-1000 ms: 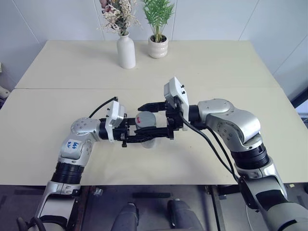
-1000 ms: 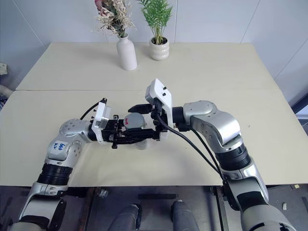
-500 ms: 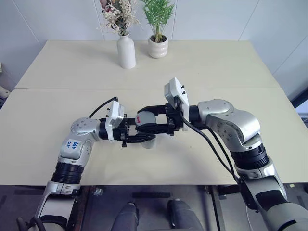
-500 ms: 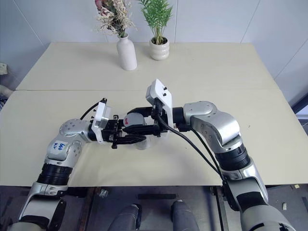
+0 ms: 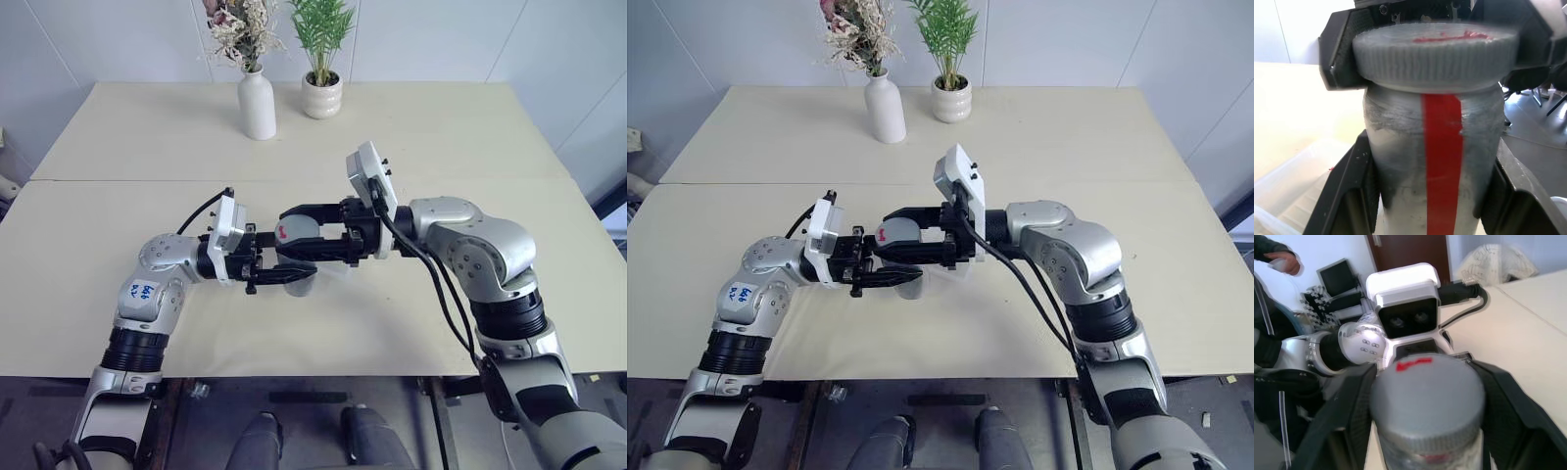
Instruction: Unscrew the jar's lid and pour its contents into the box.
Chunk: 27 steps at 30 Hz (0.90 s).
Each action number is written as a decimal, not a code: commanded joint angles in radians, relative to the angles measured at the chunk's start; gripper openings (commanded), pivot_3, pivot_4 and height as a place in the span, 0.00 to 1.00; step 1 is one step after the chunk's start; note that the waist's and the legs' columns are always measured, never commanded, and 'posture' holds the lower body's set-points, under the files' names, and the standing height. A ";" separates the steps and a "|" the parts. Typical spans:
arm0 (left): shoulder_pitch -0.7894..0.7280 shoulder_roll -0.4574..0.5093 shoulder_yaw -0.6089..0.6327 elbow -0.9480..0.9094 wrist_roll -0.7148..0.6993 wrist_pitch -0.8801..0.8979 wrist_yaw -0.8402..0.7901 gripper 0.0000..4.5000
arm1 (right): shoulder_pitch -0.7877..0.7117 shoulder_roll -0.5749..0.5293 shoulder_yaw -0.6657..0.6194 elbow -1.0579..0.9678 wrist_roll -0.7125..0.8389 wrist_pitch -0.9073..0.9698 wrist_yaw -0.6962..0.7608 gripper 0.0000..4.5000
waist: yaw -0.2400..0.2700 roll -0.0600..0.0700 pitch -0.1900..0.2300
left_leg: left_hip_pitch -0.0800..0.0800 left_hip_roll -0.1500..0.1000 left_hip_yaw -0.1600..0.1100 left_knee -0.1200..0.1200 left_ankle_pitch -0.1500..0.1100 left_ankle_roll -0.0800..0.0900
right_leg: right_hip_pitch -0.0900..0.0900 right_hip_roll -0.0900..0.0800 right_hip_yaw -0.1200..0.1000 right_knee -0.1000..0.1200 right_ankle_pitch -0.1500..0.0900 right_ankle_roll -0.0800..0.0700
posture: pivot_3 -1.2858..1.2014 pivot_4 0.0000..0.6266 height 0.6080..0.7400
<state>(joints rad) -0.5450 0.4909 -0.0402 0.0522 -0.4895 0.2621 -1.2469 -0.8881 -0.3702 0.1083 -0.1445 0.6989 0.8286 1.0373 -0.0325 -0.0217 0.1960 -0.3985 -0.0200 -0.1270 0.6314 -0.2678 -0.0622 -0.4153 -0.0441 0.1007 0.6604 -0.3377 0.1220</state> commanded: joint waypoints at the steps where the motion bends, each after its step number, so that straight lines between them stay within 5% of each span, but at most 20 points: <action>1: 0.005 0.008 -0.005 -0.020 0.001 -0.010 -0.010 0.47 | -0.039 -0.026 -0.029 -0.018 0.037 -0.027 0.063 0.58 | 0.002 0.000 0.000 | 0.000 0.000 0.000 0.000 0.000 0.000 | 0.000 0.000 0.000 0.000 0.000 0.000 | 0.52 0.24 1.00; 17: 0.020 0.021 0.018 -0.034 0.000 -0.015 0.014 0.47 | -0.023 -0.193 -0.144 0.162 -0.096 -0.151 0.017 0.58 | 0.005 0.000 0.000 | -0.001 -0.001 0.000 0.000 0.000 0.001 | 0.000 0.000 -0.001 -0.001 0.000 0.000 | 0.52 0.24 1.00; 23: 0.023 0.043 0.048 -0.033 -0.006 -0.016 0.037 0.47 | 0.124 -0.323 -0.283 0.407 -0.232 -0.313 -0.103 0.58 | 0.008 0.000 0.000 | -0.002 -0.001 0.000 0.000 0.000 0.001 | 0.000 0.000 -0.001 -0.002 0.000 0.000 | 0.52 0.24 1.00; 27: 0.013 0.047 0.061 -0.021 -0.004 -0.015 0.046 0.47 | 0.194 -0.315 -0.326 0.546 -0.300 -0.425 -0.198 0.58 | -0.005 0.000 0.000 | -0.002 -0.002 0.003 0.000 0.000 0.002 | 0.000 0.001 0.001 -0.001 0.000 0.000 | 0.52 0.24 1.00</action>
<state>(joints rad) -0.5213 0.5300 0.0005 0.0506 -0.4844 0.2598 -1.2060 -0.6953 -0.6825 -0.1769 0.3829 0.4170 0.4652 0.8754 -0.0373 -0.0218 0.1960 -0.3996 -0.0222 -0.1234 0.6314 -0.2675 -0.0604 -0.4156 -0.0425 0.1025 0.6602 -0.3375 0.1224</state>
